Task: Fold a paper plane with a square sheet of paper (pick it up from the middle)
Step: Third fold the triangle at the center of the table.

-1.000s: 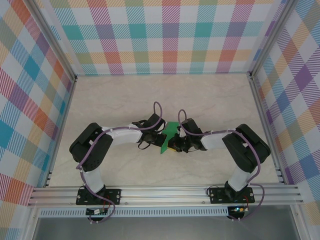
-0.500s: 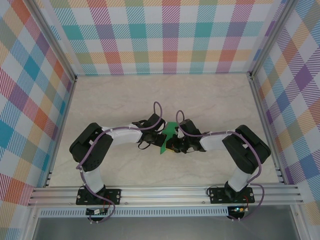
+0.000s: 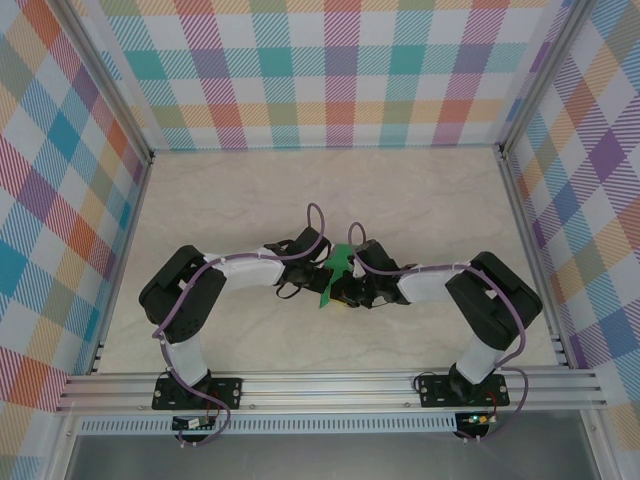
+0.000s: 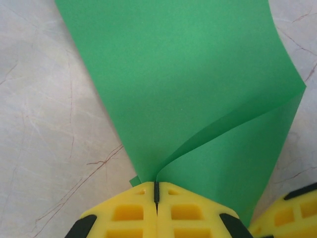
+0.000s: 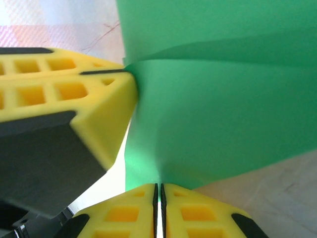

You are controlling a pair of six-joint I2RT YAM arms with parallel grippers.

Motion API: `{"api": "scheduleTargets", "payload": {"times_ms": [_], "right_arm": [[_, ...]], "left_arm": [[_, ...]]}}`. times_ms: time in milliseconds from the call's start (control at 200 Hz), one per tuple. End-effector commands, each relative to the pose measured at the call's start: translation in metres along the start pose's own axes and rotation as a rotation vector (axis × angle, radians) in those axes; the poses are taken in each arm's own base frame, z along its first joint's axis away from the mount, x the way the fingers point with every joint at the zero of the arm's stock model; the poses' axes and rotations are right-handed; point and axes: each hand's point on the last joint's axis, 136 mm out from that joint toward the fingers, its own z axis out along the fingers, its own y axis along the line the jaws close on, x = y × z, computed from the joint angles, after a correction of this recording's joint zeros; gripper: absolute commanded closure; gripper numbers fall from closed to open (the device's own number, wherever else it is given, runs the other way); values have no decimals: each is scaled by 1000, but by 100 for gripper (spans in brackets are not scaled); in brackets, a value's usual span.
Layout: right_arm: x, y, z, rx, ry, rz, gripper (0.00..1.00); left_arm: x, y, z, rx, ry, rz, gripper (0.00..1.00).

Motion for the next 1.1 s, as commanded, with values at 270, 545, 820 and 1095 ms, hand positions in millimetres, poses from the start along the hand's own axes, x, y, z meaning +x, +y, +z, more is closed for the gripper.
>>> {"api": "scheduleTargets", "payload": {"times_ms": [270,545,820,1095], "right_arm": [[6,11,11,-33,11,-11,87],[7,-2,17,27,-1,0,87],[12,24,8,-27,-1,-52,86],[13,18,25,-15,15,-32,87]], "left_arm": [[35,23,20,-44,110,-34,100],[39,26,23,-20,121,-56,100],[43,29,28,3,137,-72,100],[48,31,34,42,155,-103,100]]}}
